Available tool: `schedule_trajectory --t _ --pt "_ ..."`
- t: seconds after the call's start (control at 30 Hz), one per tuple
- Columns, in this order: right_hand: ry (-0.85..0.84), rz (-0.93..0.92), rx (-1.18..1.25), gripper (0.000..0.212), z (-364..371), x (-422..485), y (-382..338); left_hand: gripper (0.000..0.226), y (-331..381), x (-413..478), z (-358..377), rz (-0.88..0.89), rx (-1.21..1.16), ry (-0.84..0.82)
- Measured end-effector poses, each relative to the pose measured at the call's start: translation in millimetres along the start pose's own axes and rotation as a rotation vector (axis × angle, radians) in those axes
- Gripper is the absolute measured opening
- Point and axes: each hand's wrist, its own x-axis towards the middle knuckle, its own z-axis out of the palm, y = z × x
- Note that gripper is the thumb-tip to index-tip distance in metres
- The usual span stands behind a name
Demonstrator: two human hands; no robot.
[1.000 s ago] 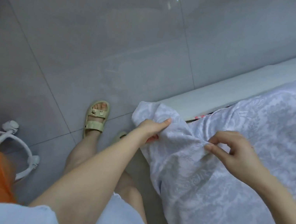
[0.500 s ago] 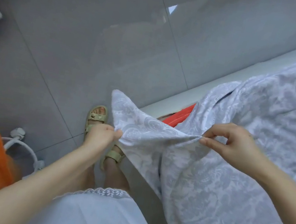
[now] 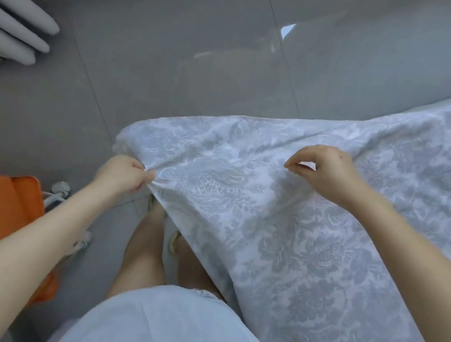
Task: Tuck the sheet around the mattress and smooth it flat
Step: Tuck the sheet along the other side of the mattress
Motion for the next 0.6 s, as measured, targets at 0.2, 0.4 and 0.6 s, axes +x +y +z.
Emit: schedule_trajectory --t 0.2,0.4,0.6 --pt "0.063 0.230 0.022 0.020 12 16 11 0.029 24 38 2 -0.010 0.402 0.056" --pt "0.137 0.492 0.013 0.027 6 24 46 0.032 83 37 41 0.125 0.296 -0.025" --pt "0.161 0.772 0.032 0.040 -1 41 83 0.017 147 49 69 0.268 0.187 -0.153"
